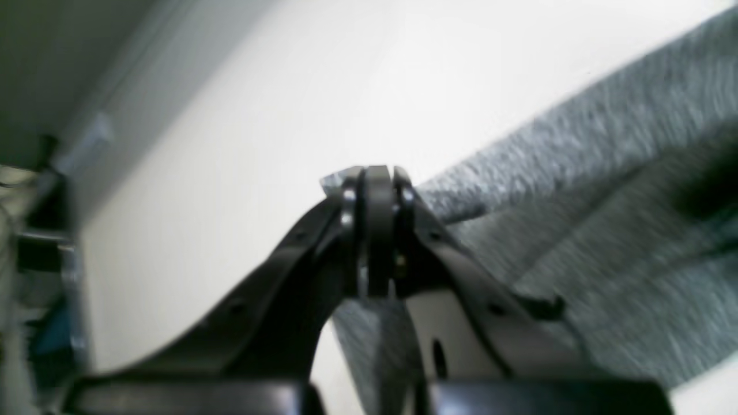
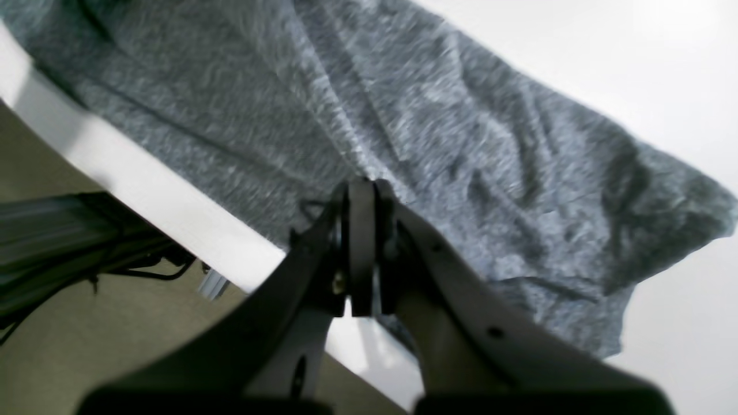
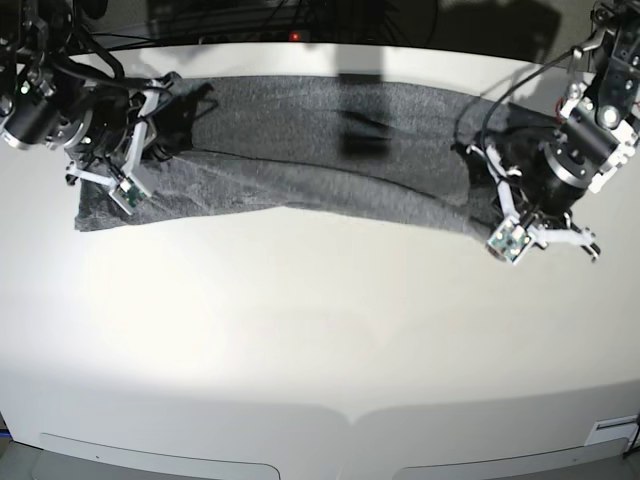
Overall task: Fold the T-shirt properly
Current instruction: 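Lower the folded edge onto the shirt and open both grippers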
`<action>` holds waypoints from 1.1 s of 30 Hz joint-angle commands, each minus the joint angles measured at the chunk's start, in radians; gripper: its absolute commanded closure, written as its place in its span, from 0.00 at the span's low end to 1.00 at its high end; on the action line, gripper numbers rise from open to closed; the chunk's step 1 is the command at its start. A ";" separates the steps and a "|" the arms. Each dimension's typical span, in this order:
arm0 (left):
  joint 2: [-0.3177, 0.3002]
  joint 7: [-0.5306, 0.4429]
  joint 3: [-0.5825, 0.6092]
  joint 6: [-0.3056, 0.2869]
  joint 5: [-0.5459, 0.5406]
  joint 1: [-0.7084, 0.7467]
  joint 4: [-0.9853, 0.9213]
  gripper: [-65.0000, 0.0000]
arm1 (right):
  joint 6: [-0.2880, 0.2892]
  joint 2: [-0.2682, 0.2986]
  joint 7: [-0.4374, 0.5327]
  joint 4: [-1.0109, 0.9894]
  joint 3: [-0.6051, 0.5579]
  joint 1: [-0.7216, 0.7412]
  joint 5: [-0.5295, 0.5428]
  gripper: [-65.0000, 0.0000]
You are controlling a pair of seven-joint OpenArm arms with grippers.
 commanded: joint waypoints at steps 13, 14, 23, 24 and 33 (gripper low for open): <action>-0.011 -0.020 -0.008 0.010 -0.007 0.105 -0.158 1.00 | 0.005 -0.015 0.024 -0.005 0.007 -0.027 0.004 1.00; -0.008 -0.019 -0.008 0.010 -0.007 0.105 -0.158 1.00 | 0.008 -0.026 0.029 -0.021 0.007 -0.027 0.003 1.00; 0.031 -0.011 -0.007 0.010 -0.008 0.119 -0.158 1.00 | 0.040 -0.128 0.095 -0.159 0.007 -0.026 -0.139 1.00; 0.039 -0.007 -0.007 0.009 -0.007 0.121 -0.158 1.00 | 0.040 -0.130 0.095 -0.161 0.007 -0.026 -0.139 1.00; 0.061 0.057 -0.007 0.009 -0.006 0.121 -0.158 1.00 | 0.040 -0.130 0.082 -0.161 0.007 -0.026 -0.090 1.00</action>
